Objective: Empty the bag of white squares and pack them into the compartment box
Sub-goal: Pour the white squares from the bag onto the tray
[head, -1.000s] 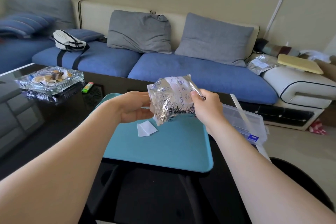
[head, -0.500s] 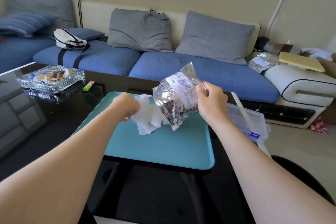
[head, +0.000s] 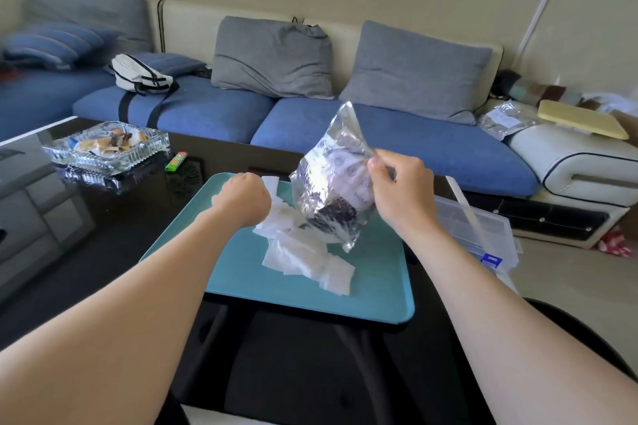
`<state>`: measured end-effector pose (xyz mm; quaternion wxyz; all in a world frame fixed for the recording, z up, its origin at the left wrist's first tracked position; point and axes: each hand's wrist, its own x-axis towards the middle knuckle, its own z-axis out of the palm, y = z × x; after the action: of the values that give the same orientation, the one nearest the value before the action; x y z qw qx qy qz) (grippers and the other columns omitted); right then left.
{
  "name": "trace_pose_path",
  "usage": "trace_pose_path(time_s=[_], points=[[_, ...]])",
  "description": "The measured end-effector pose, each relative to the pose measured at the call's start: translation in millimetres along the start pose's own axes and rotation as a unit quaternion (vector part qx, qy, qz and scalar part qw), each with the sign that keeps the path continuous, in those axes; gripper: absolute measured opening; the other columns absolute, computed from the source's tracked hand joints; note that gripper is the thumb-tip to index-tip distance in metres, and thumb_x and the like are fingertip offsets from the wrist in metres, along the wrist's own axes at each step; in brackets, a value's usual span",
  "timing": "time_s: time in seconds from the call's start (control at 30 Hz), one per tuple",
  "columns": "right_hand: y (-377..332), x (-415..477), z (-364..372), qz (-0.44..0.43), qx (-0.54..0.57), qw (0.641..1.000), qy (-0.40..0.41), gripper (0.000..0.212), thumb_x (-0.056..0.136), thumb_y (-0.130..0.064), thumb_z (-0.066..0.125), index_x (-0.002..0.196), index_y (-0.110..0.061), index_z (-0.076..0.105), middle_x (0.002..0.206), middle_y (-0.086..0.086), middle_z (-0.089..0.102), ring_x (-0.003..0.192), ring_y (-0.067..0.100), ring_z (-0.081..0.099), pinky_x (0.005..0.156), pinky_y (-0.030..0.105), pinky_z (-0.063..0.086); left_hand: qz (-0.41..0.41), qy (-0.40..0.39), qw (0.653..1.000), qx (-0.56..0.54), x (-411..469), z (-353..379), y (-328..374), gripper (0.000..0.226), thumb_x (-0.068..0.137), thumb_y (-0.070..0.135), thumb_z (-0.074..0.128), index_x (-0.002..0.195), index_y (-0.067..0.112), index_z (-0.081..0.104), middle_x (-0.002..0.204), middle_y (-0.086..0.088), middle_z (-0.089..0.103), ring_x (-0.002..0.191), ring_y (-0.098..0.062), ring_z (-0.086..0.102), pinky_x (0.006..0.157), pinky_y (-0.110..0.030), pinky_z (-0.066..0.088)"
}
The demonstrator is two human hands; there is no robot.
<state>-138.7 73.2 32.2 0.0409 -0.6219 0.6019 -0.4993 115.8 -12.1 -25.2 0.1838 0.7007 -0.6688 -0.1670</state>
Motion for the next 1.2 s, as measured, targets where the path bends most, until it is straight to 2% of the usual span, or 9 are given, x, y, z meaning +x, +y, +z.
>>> trace_pose_path(time_s=[0.13,0.2,0.33,0.43,0.53,0.7,1.0,1.1,1.2], points=[[-5.1,-1.8,2.7,-0.009,0.014,0.999,0.028,0.032,0.104,-0.011,0.051,0.121,-0.015,0.078,0.083,-0.004,0.073,0.078,0.013,0.063,0.07,0.018,0.045,0.027,-0.047,0.998,0.024,-16.2,-0.6,3.4,0.037,0.092,0.009,0.046,0.121,0.021,0.064,0.126,-0.006,0.059,0.117,-0.033,0.053,0.099,-0.045,0.049],[-6.7,-2.9,4.3,-0.003,0.022,0.999,0.024,0.034,0.103,-0.009,0.051,0.126,-0.015,0.077,0.1,0.005,0.079,0.092,0.021,0.068,0.079,0.025,0.049,0.038,-0.055,0.998,0.024,-21.0,-4.6,10.3,0.034,0.093,0.018,0.052,0.122,0.024,0.069,0.131,-0.005,0.061,0.123,-0.032,0.054,0.103,-0.047,0.047],[-6.2,4.6,5.3,0.013,0.036,0.996,0.081,0.027,0.098,-0.006,0.047,0.084,-0.012,0.068,0.069,0.012,0.058,0.065,0.019,0.041,0.064,0.034,0.036,-0.018,-0.112,0.972,-0.203,-24.6,-15.8,34.4,0.018,0.101,0.02,0.061,0.099,0.008,0.073,0.101,-0.008,0.071,0.092,-0.025,0.065,0.091,-0.041,0.056],[-4.2,5.1,6.3,0.031,0.023,0.996,0.084,0.021,0.093,-0.003,0.045,0.077,-0.003,0.059,0.072,0.024,0.054,0.063,0.031,0.036,0.058,0.04,0.035,-0.065,-0.174,0.919,-0.349,-29.1,-18.2,42.2,0.021,0.105,0.021,0.054,0.111,0.009,0.07,0.114,-0.01,0.067,0.095,-0.028,0.064,0.085,-0.041,0.057],[-3.5,3.7,1.5,0.037,0.034,0.997,0.065,0.025,0.096,-0.005,0.048,0.097,-0.001,0.072,0.083,0.027,0.066,0.079,0.044,0.056,0.07,0.048,0.051,-0.046,-0.193,0.914,-0.354,-29.6,-16.6,42.1,0.028,0.102,0.018,0.054,0.126,0.022,0.068,0.121,-0.005,0.064,0.105,-0.028,0.063,0.091,-0.045,0.055],[-1.7,2.7,3.2,0.1,0.061,0.99,0.074,0.029,0.102,-0.016,0.044,0.073,-0.012,0.044,0.059,-0.001,0.037,0.062,0.021,0.03,0.063,0.035,0.029,-0.005,-0.282,0.885,-0.371,-31.6,-15.1,38.3,0.047,0.085,-0.007,0.073,0.122,0.02,0.066,0.114,-0.011,0.072,0.104,-0.028,0.071,0.093,-0.048,0.061],[6.5,2.4,8.2,0.202,0.085,0.974,0.054,0.028,0.101,-0.011,0.042,0.073,-0.01,0.037,0.069,0.005,0.039,0.068,0.022,0.028,0.058,0.039,0.021,-0.001,-0.267,0.848,-0.458,-34.6,-22.5,43.9,0.039,0.091,0.01,0.077,0.128,0.016,0.063,0.12,-0.008,0.069,0.101,-0.032,0.065,0.091,-0.057,0.06],[15.0,1.8,8.6,0.229,0.101,0.967,0.05,0.025,0.099,-0.012,0.042,0.077,-0.001,0.038,0.07,0.007,0.039,0.071,0.023,0.03,0.061,0.036,0.022,-0.016,-0.24,0.865,-0.44,-36.0,-21.9,44.8,0.047,0.093,0.024,0.079,0.136,0.015,0.061,0.127,-0.012,0.072,0.104,-0.032,0.071,0.078,-0.045,0.064],[15.2,4.1,5.7,0.224,0.064,0.969,0.086,0.031,0.103,-0.013,0.041,0.072,-0.012,0.047,0.075,0.005,0.048,0.077,0.028,0.039,0.067,0.035,0.029,-0.041,-0.212,0.882,-0.418,-36.8,-23.2,44.2,0.032,0.097,0.026,0.074,0.124,0.01,0.065,0.116,-0.013,0.075,0.103,-0.031,0.074,0.074,-0.041,0.064]])
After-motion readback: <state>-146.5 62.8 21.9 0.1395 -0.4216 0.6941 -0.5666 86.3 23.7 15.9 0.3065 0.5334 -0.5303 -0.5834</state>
